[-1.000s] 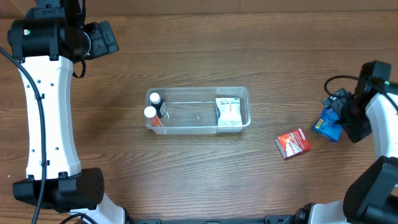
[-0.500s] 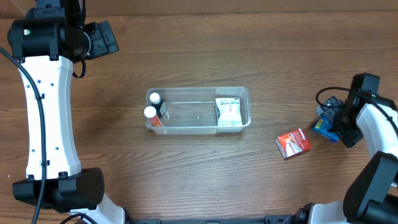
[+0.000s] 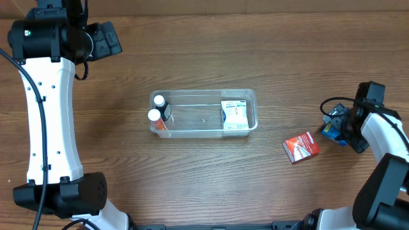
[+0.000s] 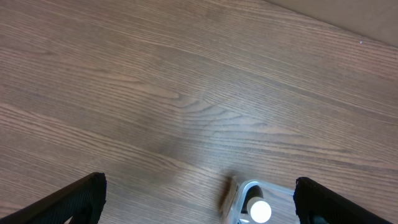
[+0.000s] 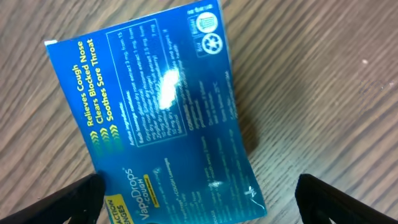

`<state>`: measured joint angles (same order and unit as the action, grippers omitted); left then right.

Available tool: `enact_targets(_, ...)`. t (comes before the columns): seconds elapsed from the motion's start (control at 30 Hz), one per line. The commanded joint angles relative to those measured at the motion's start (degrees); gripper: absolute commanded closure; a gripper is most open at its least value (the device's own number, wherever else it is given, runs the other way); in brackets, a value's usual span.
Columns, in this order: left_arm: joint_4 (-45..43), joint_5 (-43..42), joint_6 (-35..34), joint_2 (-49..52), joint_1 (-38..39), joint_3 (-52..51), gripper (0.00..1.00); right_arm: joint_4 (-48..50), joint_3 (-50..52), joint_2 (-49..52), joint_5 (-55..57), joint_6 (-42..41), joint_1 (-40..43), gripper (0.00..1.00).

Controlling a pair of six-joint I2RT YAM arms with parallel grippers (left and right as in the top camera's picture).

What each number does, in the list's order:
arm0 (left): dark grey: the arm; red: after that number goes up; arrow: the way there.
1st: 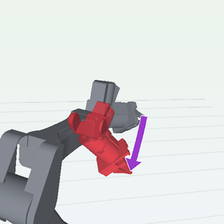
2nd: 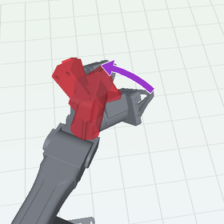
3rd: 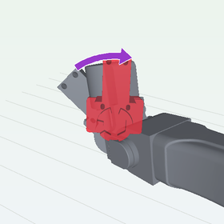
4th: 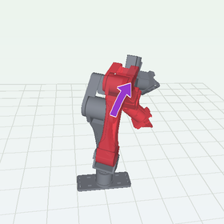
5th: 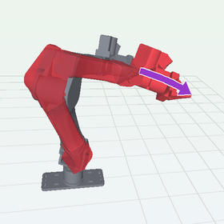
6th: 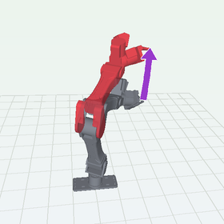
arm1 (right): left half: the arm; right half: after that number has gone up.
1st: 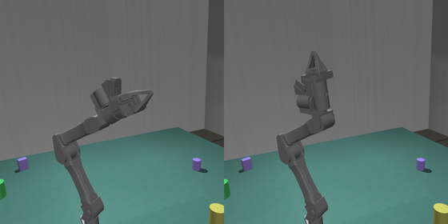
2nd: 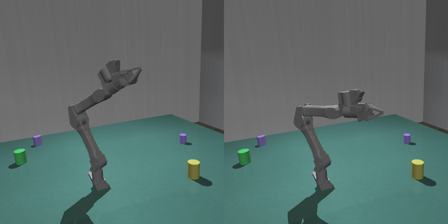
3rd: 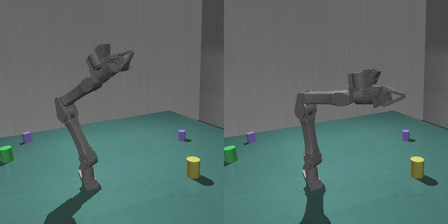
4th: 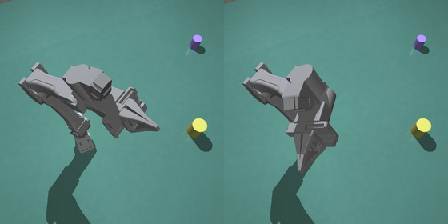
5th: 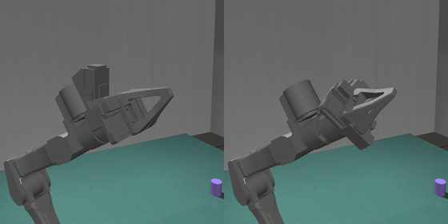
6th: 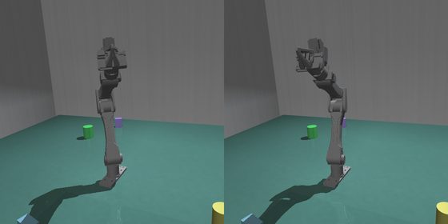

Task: Pack container
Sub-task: 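Move the right gripper to the blue lozenge box and grasp it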

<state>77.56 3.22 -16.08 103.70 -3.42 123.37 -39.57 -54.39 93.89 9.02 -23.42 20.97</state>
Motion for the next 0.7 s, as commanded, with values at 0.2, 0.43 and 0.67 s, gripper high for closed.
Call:
enact_targets(0.2, -0.24, 0.15, -0.22, -1.81, 0.07, 1.40, 0.03, 2.23, 0.44, 2.71, -0.94, 4.79, 0.00, 0.00)
enact_targets(0.43, -0.22, 0.15, -0.20, -1.81, 0.07, 1.40, 0.03, 3.54, 0.44, 6.16, -2.27, 6.08, 0.00, 0.00)
enact_targets(0.67, -0.20, 0.15, -0.20, -1.81, 0.07, 1.40, 0.03, 4.11, 0.44, 7.13, -2.23, 6.05, 0.00, 0.18)
